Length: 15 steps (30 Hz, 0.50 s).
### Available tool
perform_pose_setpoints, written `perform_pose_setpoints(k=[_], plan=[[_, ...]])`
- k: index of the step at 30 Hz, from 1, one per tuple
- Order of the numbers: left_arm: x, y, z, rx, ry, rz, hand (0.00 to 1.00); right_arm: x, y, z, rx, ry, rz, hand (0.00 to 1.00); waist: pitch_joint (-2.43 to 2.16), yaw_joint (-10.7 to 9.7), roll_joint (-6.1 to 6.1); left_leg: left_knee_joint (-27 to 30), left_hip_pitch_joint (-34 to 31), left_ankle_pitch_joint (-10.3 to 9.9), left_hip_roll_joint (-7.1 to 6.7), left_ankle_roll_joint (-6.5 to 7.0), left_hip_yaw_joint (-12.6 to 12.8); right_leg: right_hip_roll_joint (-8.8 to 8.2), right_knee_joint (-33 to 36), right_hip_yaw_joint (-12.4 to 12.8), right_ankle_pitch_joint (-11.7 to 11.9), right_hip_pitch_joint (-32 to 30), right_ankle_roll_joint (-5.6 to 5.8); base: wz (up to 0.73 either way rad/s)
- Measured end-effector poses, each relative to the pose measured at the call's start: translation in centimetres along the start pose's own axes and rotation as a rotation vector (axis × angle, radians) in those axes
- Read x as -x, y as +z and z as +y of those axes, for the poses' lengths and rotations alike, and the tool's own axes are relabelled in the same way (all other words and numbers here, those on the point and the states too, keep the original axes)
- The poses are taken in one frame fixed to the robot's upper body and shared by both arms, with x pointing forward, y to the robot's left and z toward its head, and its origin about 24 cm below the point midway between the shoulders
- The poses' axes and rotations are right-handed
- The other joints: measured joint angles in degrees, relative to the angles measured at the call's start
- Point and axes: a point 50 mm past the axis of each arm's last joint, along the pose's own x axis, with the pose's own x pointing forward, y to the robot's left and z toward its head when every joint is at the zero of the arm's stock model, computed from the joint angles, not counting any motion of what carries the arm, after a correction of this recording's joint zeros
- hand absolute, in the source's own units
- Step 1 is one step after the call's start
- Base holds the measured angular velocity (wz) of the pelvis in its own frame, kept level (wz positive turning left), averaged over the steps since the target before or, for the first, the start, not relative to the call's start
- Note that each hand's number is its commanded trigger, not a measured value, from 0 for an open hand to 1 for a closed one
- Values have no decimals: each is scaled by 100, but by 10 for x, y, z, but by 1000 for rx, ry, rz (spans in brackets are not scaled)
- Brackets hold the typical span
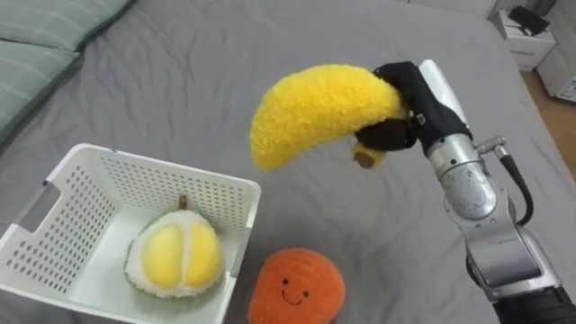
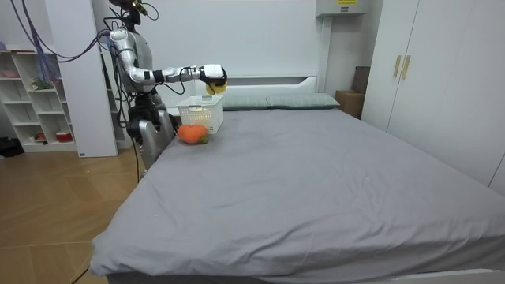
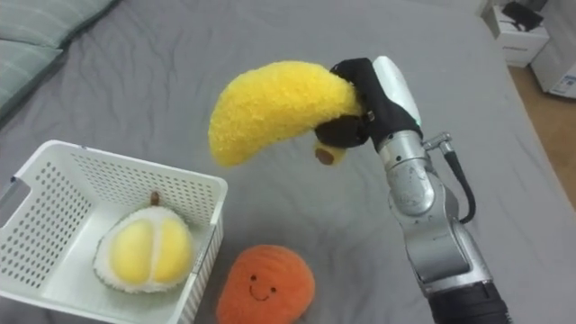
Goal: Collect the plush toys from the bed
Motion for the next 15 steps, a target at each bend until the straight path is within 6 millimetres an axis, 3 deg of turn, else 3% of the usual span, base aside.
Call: perform_pose_setpoints(k=[5, 9, 13, 15], plan=[[-1, 7, -2, -38, -15, -23, 0, -2, 15, 11, 9, 28, -52, 100, -21, 148, -27, 7, -23, 5, -28, 6, -138, -23, 6, -132, -14, 31, 23, 14], [0, 9, -3, -37, -24, -33, 0, -1, 20, 25, 11, 88, -59, 100, -20, 385, -40, 0, 13, 5, -31, 8, -144, -31, 7, -142, -15, 45, 25, 1], [0, 10, -3, -34, -19, -40, 0, 0, 24, 36, 6, 135, -68, 89, -7, 464, -51, 1, 21, 4, -32, 9, -201, -42, 0, -206, -18, 108, 30, 7], [0, 13, -3, -34, -15, -51, 0, -1, 26, 36, 13, 136, -74, 71, 27, 528, -84, 0, -13, 0, -39, 10, -255, -51, -1, -293, -21, 116, 34, 14]])
